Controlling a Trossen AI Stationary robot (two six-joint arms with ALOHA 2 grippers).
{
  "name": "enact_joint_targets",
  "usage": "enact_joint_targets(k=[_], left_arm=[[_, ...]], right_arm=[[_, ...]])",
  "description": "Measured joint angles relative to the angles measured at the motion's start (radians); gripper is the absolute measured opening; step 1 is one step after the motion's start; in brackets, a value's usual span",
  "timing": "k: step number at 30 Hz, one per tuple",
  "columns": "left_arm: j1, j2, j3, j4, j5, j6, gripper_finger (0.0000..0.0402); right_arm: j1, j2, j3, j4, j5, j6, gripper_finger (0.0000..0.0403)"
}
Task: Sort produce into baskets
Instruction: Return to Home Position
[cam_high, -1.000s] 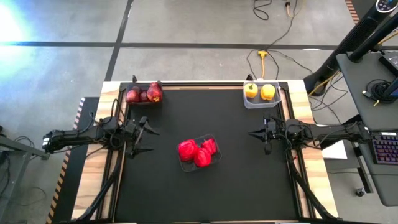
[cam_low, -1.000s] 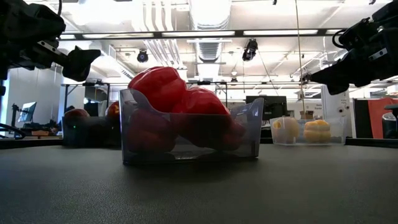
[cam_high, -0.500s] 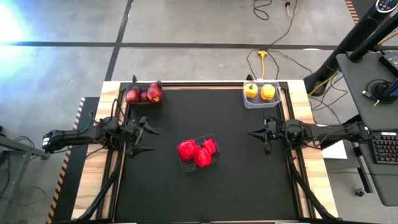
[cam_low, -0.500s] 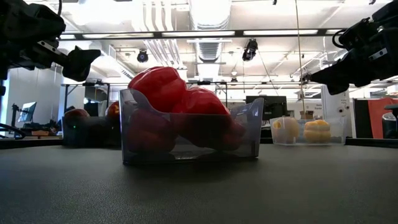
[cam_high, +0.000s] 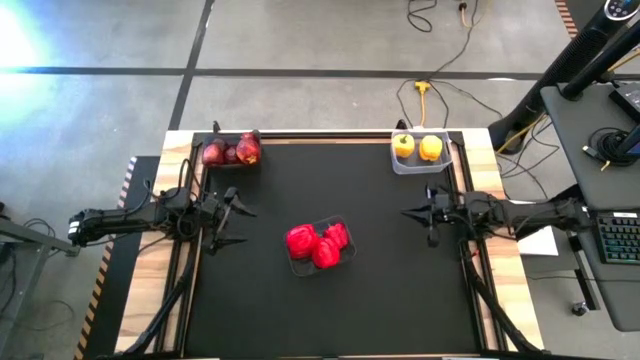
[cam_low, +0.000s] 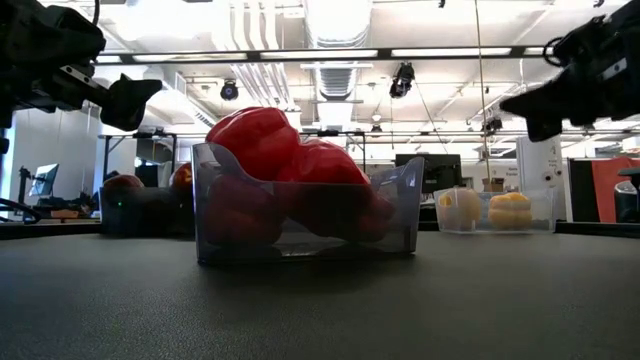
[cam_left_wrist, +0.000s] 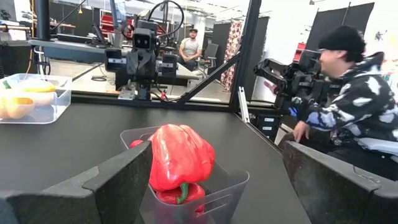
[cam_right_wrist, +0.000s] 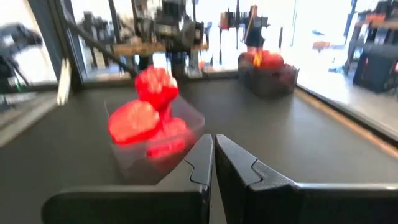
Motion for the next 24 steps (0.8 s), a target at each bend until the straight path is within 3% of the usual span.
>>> enact_joint_targets(k=[5,24], left_arm=[[0.000,0.000,0.000,0.000,0.000,0.000,0.0341],[0.000,0.010,0.001,0.001,-0.007,0.000,0.0341]], right_arm=[[0.008,-0.127,0.000,0.012,0.001,0.000,0.0011],[0.148,-0.127,0.006,0.054,0.000,0.000,0.0011]])
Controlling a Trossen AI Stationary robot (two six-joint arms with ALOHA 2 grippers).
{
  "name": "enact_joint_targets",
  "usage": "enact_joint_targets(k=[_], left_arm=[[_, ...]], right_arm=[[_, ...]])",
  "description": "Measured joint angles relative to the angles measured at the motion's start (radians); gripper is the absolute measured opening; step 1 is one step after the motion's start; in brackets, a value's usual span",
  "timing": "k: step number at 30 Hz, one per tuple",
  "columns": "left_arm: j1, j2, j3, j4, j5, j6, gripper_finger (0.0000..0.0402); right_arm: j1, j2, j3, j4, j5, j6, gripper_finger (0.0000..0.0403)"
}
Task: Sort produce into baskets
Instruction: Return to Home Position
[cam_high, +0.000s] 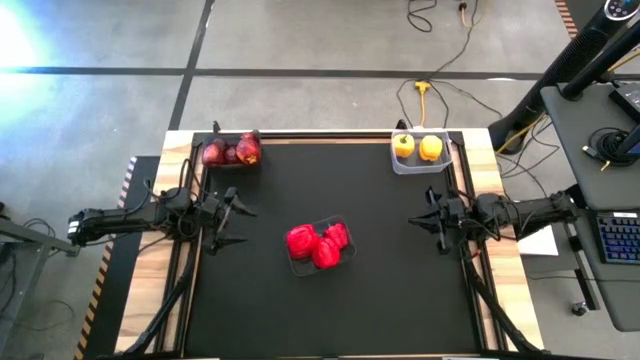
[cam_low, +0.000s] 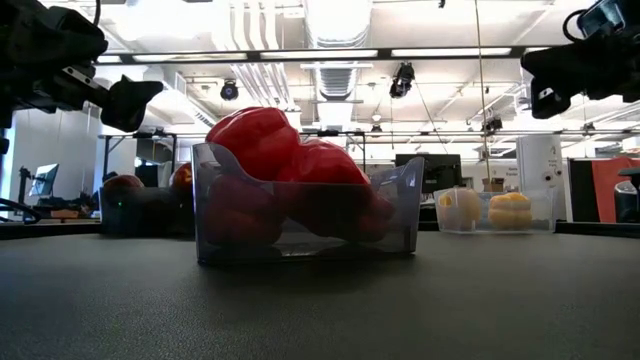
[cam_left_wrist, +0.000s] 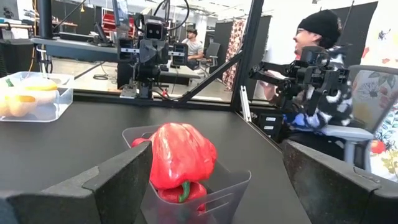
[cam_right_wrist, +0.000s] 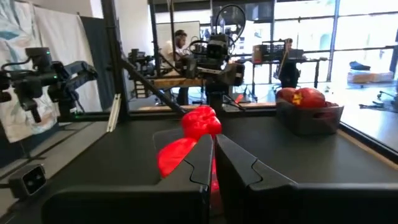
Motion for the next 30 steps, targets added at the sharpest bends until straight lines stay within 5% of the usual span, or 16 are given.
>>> enact_joint_targets(k=[9,30], left_arm=[[0.000,0.001,0.000,0.000,0.000,0.000,0.0341],[0.000,0.001,0.000,-0.001,0.000,0.000,0.0341]], right_arm=[[0.122,0.000,0.001,0.000,-0.001,0.000,0.0011],[0.067,0.000,0.001,-0.001,0.000,0.000,0.0011]])
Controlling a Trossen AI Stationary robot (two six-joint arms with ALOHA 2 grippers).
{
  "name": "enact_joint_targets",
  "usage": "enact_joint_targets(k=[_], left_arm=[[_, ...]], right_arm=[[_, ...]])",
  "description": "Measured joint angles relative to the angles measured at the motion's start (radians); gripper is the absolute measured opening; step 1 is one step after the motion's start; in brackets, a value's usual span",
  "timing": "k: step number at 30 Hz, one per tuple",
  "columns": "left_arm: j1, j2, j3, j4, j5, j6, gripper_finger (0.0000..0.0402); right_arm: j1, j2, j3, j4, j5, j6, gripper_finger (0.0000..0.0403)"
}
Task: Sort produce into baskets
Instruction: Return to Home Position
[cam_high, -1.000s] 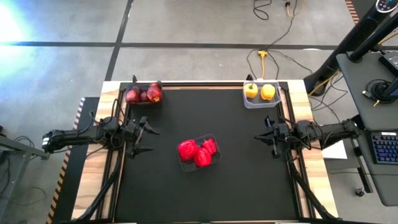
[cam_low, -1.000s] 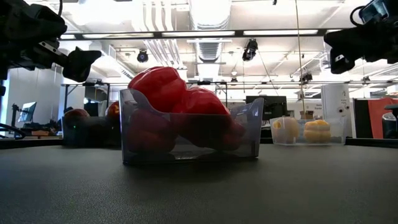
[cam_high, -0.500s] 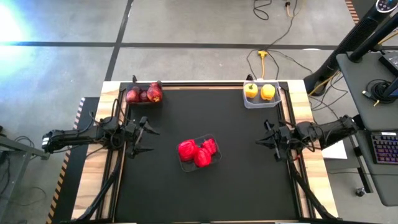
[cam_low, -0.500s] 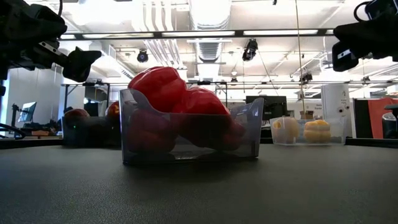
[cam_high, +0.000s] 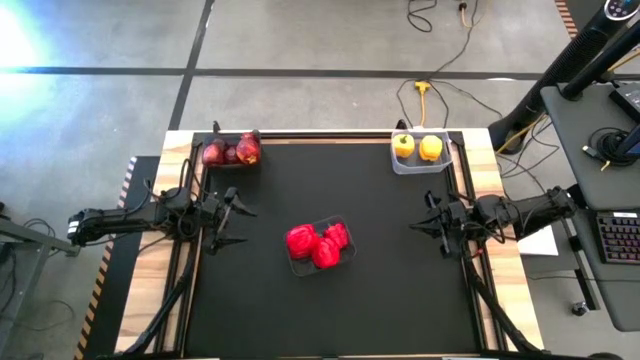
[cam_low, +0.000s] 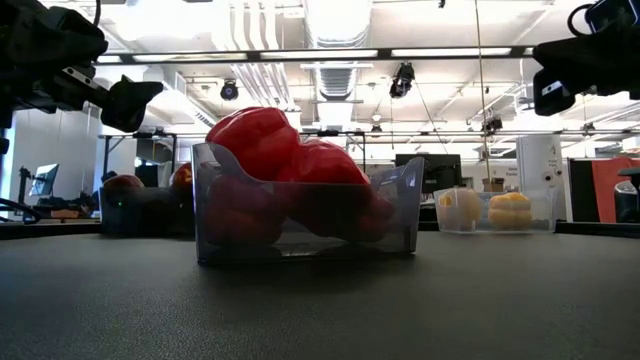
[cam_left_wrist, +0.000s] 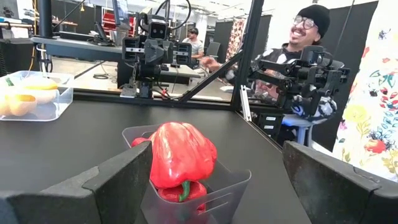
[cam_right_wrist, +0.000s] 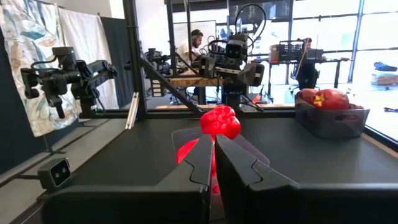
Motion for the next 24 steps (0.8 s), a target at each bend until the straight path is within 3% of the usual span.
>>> enact_joint_targets(k=[24], left_arm=[[0.000,0.000,0.000,0.001,0.000,0.000,0.0341]], right_arm=[[-0.022,0.025,0.001,-0.001,0.000,0.000,0.0011]])
